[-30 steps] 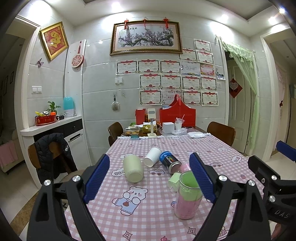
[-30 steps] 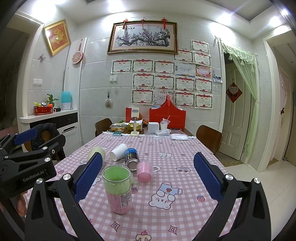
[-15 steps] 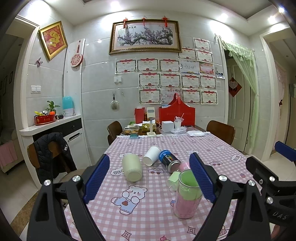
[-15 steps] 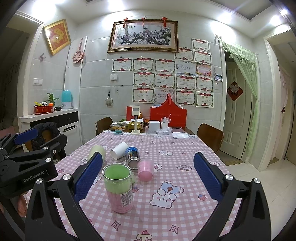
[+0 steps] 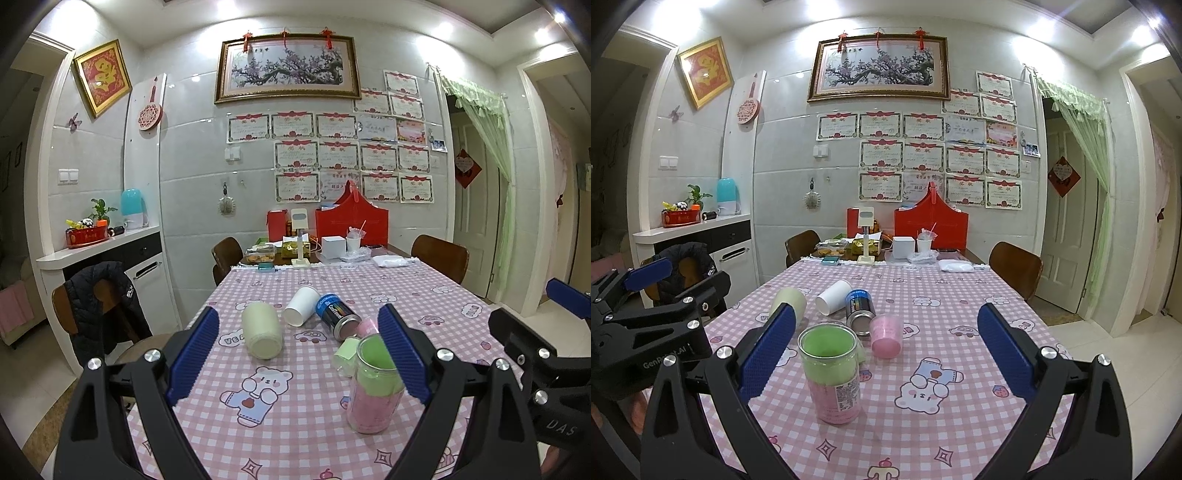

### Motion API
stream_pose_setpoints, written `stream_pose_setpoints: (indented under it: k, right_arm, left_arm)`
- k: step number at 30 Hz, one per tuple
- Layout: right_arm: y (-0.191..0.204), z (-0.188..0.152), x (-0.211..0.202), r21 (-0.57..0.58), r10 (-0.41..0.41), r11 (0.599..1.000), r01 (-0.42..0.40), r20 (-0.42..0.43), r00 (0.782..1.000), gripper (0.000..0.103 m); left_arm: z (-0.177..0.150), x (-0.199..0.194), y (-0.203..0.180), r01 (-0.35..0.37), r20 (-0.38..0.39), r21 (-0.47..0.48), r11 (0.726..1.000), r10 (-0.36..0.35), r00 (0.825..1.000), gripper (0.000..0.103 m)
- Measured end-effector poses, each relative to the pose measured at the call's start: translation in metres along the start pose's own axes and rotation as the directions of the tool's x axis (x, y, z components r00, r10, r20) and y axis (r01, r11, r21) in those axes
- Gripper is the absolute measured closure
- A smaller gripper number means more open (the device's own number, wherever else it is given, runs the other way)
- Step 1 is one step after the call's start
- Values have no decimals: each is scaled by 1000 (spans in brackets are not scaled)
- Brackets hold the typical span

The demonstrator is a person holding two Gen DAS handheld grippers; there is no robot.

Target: Flip cup upside down

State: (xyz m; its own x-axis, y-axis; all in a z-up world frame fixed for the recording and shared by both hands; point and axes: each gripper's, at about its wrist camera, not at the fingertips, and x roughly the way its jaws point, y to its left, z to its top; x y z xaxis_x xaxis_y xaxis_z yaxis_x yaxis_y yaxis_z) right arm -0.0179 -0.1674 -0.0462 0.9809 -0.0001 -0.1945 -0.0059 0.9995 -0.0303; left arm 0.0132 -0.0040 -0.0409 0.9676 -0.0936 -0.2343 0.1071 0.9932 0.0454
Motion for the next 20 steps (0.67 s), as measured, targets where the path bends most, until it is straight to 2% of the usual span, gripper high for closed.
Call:
stream_pose_setpoints:
  k: [15,20]
  right_arm:
    - [2,-4,17,-10,-2,1000,2,-44,999,8]
    - [0,-10,28,-14,-27,1000,26,-76,997,8]
  left_arm:
    - [-8,22,1,-10,-41,9,1000,11,999,17]
    - [-17,38,1,-4,-98,17,1000,6,995,17]
